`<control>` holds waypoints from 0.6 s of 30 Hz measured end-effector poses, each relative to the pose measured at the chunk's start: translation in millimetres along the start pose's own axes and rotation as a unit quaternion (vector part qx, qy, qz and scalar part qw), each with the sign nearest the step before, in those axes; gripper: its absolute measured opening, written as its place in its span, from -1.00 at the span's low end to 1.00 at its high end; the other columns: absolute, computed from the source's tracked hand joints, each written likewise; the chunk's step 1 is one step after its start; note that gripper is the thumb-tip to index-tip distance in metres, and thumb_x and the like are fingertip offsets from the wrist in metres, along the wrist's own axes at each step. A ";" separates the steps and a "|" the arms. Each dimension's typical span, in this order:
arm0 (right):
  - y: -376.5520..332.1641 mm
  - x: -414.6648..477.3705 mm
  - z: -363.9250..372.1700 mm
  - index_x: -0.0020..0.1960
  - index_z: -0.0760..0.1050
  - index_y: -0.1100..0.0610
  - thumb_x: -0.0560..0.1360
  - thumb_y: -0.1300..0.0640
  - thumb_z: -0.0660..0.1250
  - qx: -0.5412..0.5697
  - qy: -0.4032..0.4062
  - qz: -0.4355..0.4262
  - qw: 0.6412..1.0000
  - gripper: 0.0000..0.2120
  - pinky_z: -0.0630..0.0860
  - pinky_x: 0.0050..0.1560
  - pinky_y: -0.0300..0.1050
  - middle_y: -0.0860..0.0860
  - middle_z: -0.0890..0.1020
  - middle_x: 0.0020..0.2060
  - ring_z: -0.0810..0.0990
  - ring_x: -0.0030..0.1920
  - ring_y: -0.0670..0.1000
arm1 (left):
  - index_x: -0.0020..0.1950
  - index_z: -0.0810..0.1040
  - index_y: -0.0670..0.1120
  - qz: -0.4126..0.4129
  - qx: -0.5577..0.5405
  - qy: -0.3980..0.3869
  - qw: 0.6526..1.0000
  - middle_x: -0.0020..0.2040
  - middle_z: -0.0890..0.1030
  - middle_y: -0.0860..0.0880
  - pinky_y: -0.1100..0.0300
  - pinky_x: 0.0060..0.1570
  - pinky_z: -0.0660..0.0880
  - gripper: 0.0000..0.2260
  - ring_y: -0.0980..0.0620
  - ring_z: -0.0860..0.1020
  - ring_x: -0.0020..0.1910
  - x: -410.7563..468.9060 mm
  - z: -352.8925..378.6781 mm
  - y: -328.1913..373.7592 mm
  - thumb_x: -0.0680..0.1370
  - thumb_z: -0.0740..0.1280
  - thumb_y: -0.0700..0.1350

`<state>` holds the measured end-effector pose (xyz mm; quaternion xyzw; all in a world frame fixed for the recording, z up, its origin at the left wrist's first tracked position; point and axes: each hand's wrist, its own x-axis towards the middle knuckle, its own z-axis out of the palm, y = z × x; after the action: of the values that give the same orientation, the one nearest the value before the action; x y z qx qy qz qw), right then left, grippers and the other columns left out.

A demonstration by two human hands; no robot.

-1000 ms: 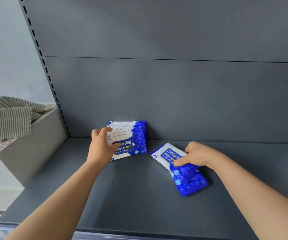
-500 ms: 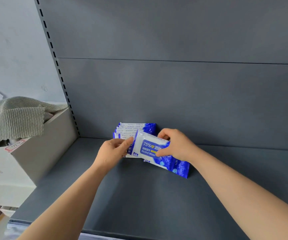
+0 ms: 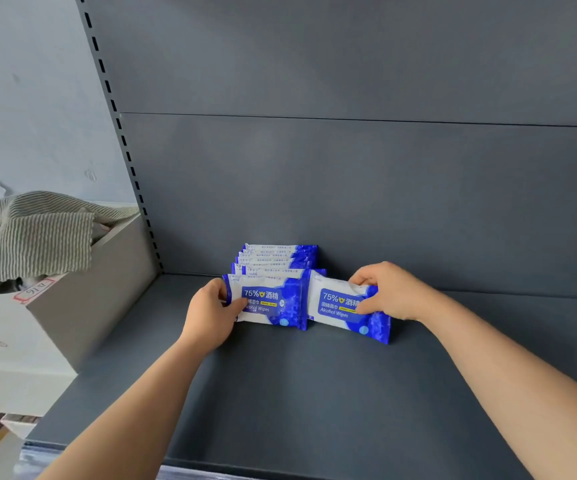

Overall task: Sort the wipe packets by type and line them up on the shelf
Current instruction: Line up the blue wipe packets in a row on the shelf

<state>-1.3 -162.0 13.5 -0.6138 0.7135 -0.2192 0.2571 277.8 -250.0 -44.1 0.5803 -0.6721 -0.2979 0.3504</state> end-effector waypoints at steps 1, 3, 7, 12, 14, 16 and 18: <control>5.2 -1.7 -5.6 -0.03 0.58 0.08 0.32 0.33 0.47 0.011 0.019 0.007 1.000 -0.72 0.60 -0.02 0.01 -0.03 0.70 -0.12 0.68 -0.06 0.06 | -0.11 0.47 -0.20 -0.002 -0.002 -0.001 1.000 -0.18 0.62 -0.05 0.20 -0.30 0.45 -0.82 -0.05 0.58 -0.21 0.5 -0.3 -0.3 0.48 0.44 -0.15; 11.2 -8.4 -17.9 -0.03 0.58 0.11 0.33 0.37 0.46 0.061 0.046 0.014 0.997 -0.72 0.60 -0.03 -0.05 -0.02 0.71 -0.13 0.68 -0.07 0.05 | -0.10 0.48 -0.19 -0.003 -0.003 -0.001 1.000 -0.16 0.63 -0.05 0.20 -0.29 0.46 -0.83 -0.05 0.59 -0.19 0.7 -0.5 -0.2 0.48 0.43 -0.16; -1.2 -19.3 -23.8 -0.07 0.61 0.12 0.32 0.41 0.48 0.137 0.004 -0.002 0.991 -0.72 0.57 -0.17 -0.31 -0.02 0.72 -0.18 0.68 -0.17 -0.06 | -0.07 0.48 -0.23 0.003 -0.002 0.002 1.000 -0.17 0.61 -0.06 0.25 -0.36 0.39 -0.81 0.01 0.54 -0.26 -0.7 1.5 1.4 0.48 0.43 -0.15; -31.6 1.6 21.6 0.04 0.65 0.03 0.33 0.22 0.51 0.066 -0.011 -0.019 0.998 -0.70 0.59 0.01 -0.11 -0.02 0.71 -0.10 0.67 -0.08 0.00 | -0.06 0.46 -0.22 -0.005 -0.053 -0.016 0.998 -0.13 0.63 -0.07 0.20 -0.28 0.53 -0.80 0.06 0.58 -0.26 -3.6 3.9 2.6 0.53 0.38 -0.10; -40.9 12.1 39.7 0.09 0.63 0.04 0.34 0.15 0.51 0.039 0.020 -0.022 0.999 -0.68 0.58 -0.01 -0.08 -0.01 0.67 -0.03 0.65 -0.06 0.04 | -0.01 0.47 -0.18 -0.030 -0.151 -0.057 0.986 -0.06 0.67 -0.07 0.00 -0.09 0.63 -0.77 0.03 0.66 -0.16 -6.9 2.5 3.4 0.59 0.29 0.00; -49.2 16.4 55.4 0.08 0.62 0.06 0.35 0.11 0.52 0.009 0.071 -0.038 0.997 -0.69 0.51 -0.11 -0.21 -0.02 0.65 0.01 0.61 -0.08 -0.02 | 0.02 0.49 -0.12 -0.028 -0.173 -0.094 0.980 -0.05 0.68 0.00 -0.05 -0.02 0.61 -0.69 0.02 0.67 -0.11 -8.4 1.3 2.1 0.55 0.31 0.13; -54.1 16.5 67.9 0.07 0.60 0.06 0.35 0.07 0.51 -0.015 0.116 -0.055 0.992 -0.69 0.48 -0.09 -0.24 -0.03 0.61 0.06 0.58 -0.05 -0.06 | 0.05 0.48 -0.06 0.006 -0.090 -0.115 0.989 -0.05 0.65 0.10 0.17 -0.15 0.58 -0.67 0.12 0.64 -0.12 -10.8 -1.2 1.6 0.45 0.45 0.11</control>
<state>81.2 -186.2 -6.5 -0.6263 0.7069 -0.2920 0.1507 278.7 -239.1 -43.5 0.5048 -0.6817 -0.4196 0.3232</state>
